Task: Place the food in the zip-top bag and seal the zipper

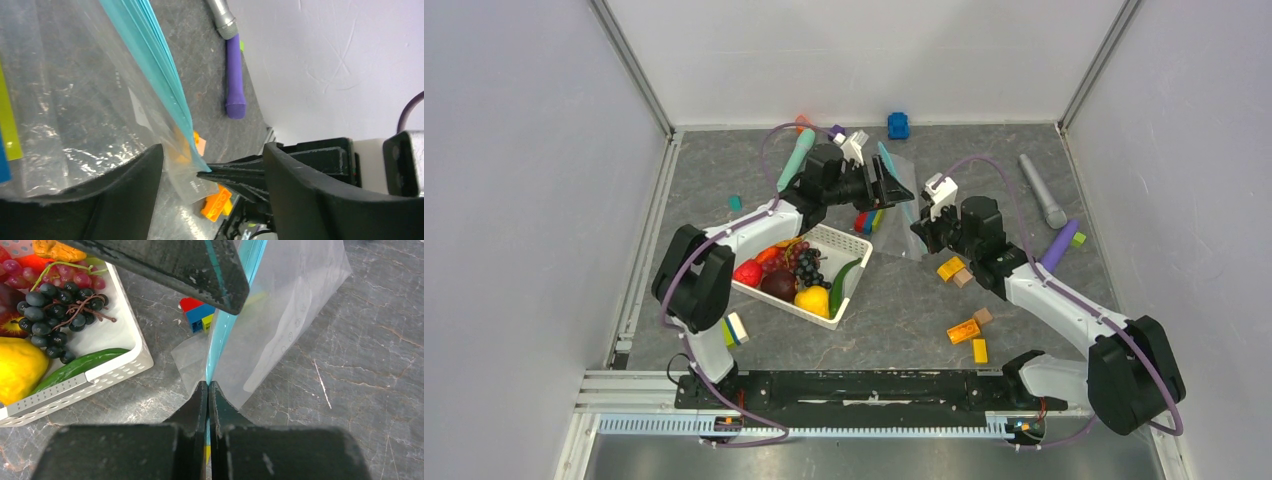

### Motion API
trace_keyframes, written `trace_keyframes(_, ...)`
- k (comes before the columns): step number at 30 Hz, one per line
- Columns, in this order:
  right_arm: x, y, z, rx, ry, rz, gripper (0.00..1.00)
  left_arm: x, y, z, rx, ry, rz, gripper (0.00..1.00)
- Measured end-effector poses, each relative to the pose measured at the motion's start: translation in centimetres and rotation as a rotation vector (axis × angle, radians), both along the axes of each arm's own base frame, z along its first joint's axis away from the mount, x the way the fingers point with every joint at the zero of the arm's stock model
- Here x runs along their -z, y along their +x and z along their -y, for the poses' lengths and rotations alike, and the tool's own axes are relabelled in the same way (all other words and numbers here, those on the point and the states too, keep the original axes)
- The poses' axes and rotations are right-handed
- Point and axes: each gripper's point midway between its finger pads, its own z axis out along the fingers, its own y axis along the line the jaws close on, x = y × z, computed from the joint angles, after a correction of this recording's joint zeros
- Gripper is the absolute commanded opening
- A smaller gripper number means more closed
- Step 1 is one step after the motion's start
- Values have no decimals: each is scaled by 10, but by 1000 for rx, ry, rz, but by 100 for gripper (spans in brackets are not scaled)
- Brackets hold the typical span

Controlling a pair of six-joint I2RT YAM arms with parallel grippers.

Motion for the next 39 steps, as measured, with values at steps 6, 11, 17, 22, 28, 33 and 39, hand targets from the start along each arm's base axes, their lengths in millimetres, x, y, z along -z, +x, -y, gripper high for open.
trace_keyframes(6,-2,1,0,12,8,2,0,3,-1,11,27,-3,-3,30)
trace_keyframes(11,-1,-5,2,20,32,-3,0,10,-4,14,57,-4,-18,19)
trace_keyframes(17,-11,-11,4,21,53,22,0,9,-14,17,118,-14,-6,46)
trace_keyframes(22,-16,-11,3,18,60,33,0,13,-21,18,149,4,-6,21)
trace_keyframes(28,-14,-12,4,18,56,25,9,15,-26,20,172,14,-5,2)
trace_keyframes(33,-12,-15,4,19,60,9,52,15,-32,21,222,15,28,2)
trace_keyframes(39,-29,-23,19,85,76,25,98,14,-63,19,406,-4,120,2)
